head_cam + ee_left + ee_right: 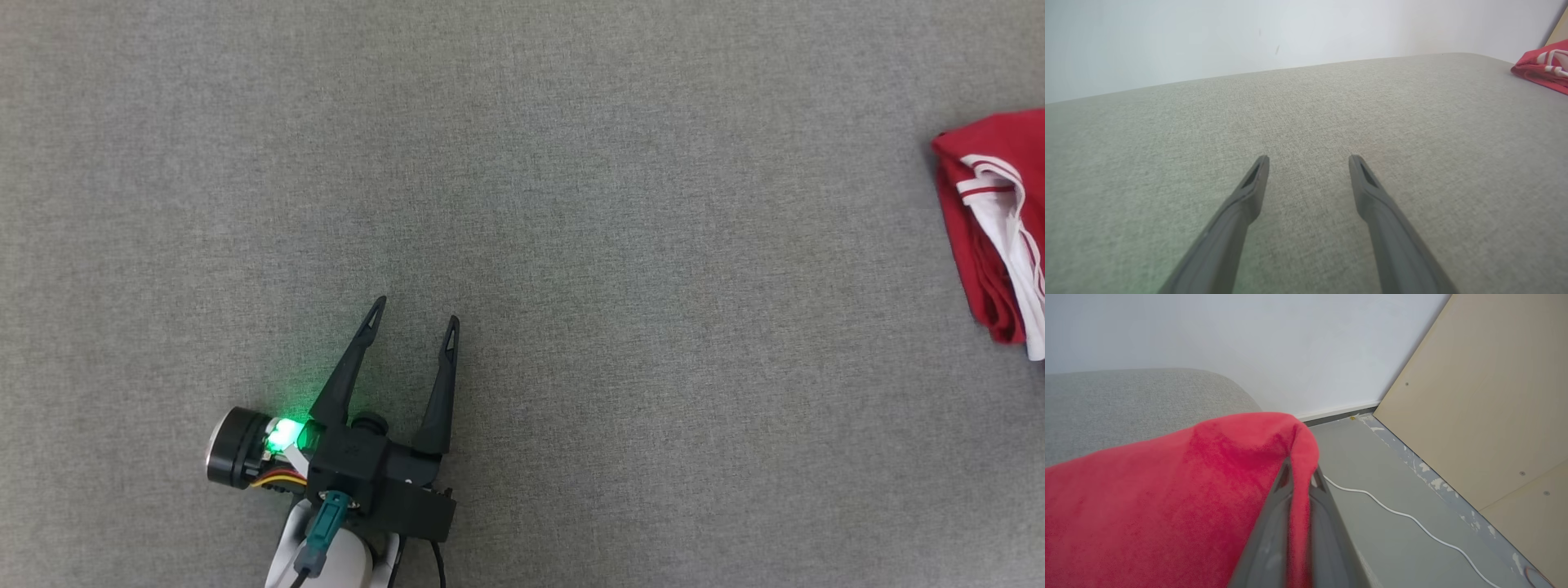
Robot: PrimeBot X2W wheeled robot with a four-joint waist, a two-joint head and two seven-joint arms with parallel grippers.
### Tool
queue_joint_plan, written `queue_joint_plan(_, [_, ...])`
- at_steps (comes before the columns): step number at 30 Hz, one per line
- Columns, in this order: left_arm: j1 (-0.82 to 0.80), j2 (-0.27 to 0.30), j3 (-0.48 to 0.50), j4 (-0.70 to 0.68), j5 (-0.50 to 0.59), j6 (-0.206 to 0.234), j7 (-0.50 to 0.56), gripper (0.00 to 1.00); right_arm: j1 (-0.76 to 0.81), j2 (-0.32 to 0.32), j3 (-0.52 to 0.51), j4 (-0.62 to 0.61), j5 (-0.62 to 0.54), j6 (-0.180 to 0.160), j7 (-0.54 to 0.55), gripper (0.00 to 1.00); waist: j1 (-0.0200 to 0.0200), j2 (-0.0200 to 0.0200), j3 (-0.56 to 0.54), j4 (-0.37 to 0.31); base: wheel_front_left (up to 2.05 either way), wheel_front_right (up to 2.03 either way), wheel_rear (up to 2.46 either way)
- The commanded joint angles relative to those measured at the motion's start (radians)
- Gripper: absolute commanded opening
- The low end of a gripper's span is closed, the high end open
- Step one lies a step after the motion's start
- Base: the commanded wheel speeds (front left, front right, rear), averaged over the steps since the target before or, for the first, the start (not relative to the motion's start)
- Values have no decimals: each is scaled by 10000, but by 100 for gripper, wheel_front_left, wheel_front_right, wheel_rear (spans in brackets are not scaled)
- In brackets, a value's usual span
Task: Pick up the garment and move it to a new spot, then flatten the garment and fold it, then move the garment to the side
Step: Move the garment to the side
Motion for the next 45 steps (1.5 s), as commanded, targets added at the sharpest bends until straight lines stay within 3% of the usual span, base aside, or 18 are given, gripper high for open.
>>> queue_joint_plan(1, [190,339,225,302,-82,109,78,100,269,-82,-588,31,-569,-29,0,0,0,-1,-69,12,0,0,0])
queue_joint_plan(5, [187,281,197,238,-140,130,74,100,343,-104,-1557,-12,-1688,-29,22,0,0,-1,-202,-12,0,0,0])
queue_joint_plan(6, [188,272,198,251,-151,132,74,100,302,-30,-1742,-67,-1884,-29,17,6,0,-1,-234,-22,0,0,0])
queue_joint_plan(7, [195,280,211,261,-168,124,71,100,246,51,-1916,-127,-2102,-29,8,97,0,-1,-265,-30,0,0,0])
queue_joint_plan(8, [208,285,226,278,-182,123,65,100,172,138,-2048,-184,-2282,-29,-1,100,0,-1,-297,-40,0,0,0])
queue_joint_plan(14, [319,256,256,353,-221,104,63,100,-161,700,-2079,-964,-2710,-29,-12,100,0,-1,-484,-80,0,0,0])
queue_joint_plan(18, [422,183,329,420,-296,143,62,100,-162,1241,-850,-1770,-2051,-29,1,100,0,-1,-795,-75,0,0,0])
queue_joint_plan(21, [693,149,481,421,-398,204,51,100,1069,2431,372,-3174,-1409,-28,7,100,0,-1,-1203,-145,0,0,0])
queue_joint_plan(30, [1443,1,852,425,-654,187,31,100,3395,3616,3077,-5523,622,-29,4,100,0,-1,-2368,-37,0,0,0])
queue_joint_plan(37, [2112,-109,1264,500,-858,149,31,100,5171,4483,3867,-6405,1292,-28,2,100,0,-1,-3273,152,0,0,0])
queue_joint_plan(45, [2890,-178,1815,604,-918,63,31,100,6668,4879,4609,-6764,1463,-28,3,100,0,-1,-4179,255,0,0,0])
